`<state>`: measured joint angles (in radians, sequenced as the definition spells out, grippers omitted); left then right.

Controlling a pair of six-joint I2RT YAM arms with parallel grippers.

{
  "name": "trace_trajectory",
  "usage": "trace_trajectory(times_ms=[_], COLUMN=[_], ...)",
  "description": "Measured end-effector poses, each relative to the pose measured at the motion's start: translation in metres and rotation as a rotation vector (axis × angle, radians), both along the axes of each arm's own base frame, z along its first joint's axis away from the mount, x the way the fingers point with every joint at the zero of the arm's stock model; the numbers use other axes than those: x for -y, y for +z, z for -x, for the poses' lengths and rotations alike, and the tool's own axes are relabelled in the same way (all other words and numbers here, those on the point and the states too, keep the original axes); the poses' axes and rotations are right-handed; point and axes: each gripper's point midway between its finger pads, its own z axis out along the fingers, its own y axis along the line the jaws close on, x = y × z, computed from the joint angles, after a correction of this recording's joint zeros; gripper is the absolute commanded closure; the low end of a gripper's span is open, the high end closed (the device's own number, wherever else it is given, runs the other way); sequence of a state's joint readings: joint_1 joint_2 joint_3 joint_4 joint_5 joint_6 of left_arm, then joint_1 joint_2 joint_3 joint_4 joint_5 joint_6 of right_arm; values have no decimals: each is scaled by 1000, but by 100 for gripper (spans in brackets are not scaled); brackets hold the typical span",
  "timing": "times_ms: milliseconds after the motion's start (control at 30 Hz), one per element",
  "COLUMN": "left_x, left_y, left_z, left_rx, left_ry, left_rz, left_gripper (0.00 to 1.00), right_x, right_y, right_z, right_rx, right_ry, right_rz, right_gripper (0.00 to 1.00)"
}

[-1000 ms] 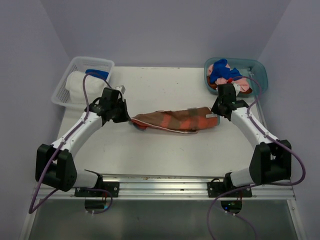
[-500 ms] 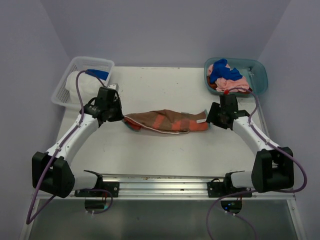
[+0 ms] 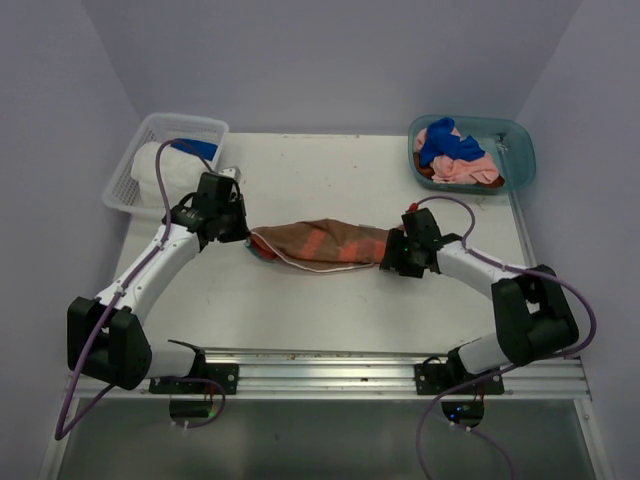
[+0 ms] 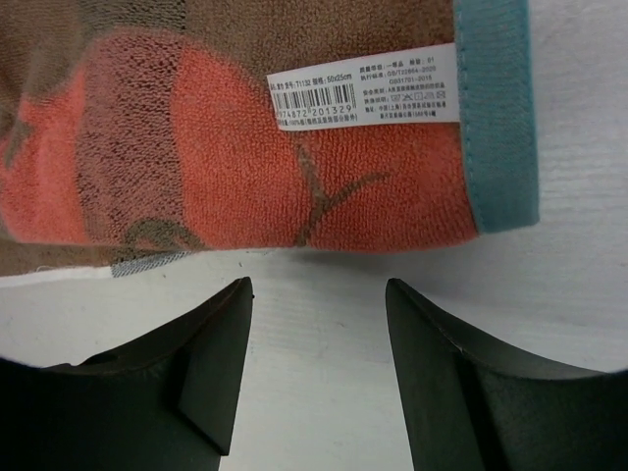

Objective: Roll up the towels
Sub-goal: Flatten the towel

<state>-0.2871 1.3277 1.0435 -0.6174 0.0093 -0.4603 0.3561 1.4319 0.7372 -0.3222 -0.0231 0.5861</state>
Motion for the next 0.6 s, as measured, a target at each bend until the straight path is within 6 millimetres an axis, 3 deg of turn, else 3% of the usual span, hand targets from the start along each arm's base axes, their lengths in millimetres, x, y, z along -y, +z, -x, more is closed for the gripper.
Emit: trace_trajectory(times_ms=[100, 233, 300, 433, 500, 600], left_x=[1, 1, 1, 1, 1, 1], left_y=[0, 0, 0, 0, 0, 0], left_z=[0, 0, 1, 1, 1, 1], left_rx=[-1, -2, -2, -3, -4, -4], left_ry=[-3, -4, -4, -4, -4, -4], left_rz=[4, 5, 5, 5, 4, 3], left_gripper=[100, 100, 100, 100, 100, 100], right_x=[-8, -36, -48, -63, -65, -64], right_y=[-11, -9, -9, -11, -14, -14], right_z=[-6, -26, -29, -28, -26, -26], right_rx=[-33, -6, 5, 6, -3, -5], right_ry=[7, 52, 76, 103, 106, 96], right_rz=[-5, -30, -38, -45, -41, -38], right_gripper=[41, 42, 47, 74, 92, 100])
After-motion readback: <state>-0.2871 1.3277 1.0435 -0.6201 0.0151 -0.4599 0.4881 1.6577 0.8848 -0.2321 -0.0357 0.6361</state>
